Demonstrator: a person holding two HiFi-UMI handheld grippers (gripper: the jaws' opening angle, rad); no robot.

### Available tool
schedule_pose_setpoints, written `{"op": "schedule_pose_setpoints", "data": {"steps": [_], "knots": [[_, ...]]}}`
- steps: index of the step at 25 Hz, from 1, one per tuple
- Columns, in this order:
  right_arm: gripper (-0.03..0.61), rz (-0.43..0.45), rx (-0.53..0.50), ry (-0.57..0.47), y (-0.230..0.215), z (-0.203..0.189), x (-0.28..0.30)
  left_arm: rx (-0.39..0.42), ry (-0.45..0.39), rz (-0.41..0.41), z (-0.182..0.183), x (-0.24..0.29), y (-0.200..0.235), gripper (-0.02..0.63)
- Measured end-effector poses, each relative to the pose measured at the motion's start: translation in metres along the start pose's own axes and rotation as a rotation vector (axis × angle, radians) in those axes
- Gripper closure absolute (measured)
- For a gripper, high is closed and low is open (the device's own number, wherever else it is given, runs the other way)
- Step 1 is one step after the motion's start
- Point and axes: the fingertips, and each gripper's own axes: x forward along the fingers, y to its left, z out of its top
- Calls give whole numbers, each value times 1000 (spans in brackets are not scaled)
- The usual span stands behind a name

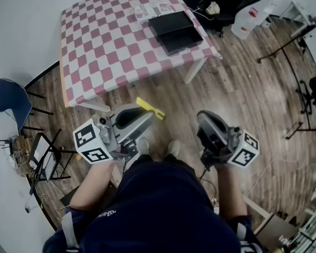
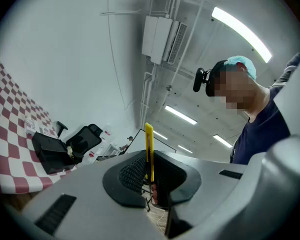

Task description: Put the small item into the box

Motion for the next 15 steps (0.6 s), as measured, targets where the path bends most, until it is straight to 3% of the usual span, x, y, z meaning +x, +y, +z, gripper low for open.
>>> {"op": "schedule_pose_setpoints", "data": {"steps": [15], "knots": [[561,-108,-59,100,-49,12,10,-8,20,57,-7,22,31,549]]}}
